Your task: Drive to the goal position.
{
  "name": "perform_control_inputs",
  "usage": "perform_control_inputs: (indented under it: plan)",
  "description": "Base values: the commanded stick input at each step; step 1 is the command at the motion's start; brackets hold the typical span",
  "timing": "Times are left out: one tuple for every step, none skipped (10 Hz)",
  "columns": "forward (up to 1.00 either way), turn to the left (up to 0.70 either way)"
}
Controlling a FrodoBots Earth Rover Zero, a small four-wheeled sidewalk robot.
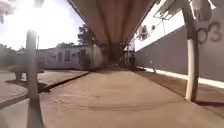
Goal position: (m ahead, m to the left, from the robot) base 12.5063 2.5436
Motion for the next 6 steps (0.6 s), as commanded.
perform_control_inputs:
  plan:
    - [0.7, 0.0]
    - [0.7, 0.0]
    - [0.7, 0.0]
    - [0.7, 0.0]
    - [0.7, 0.0]
    - [0.7, 0.0]
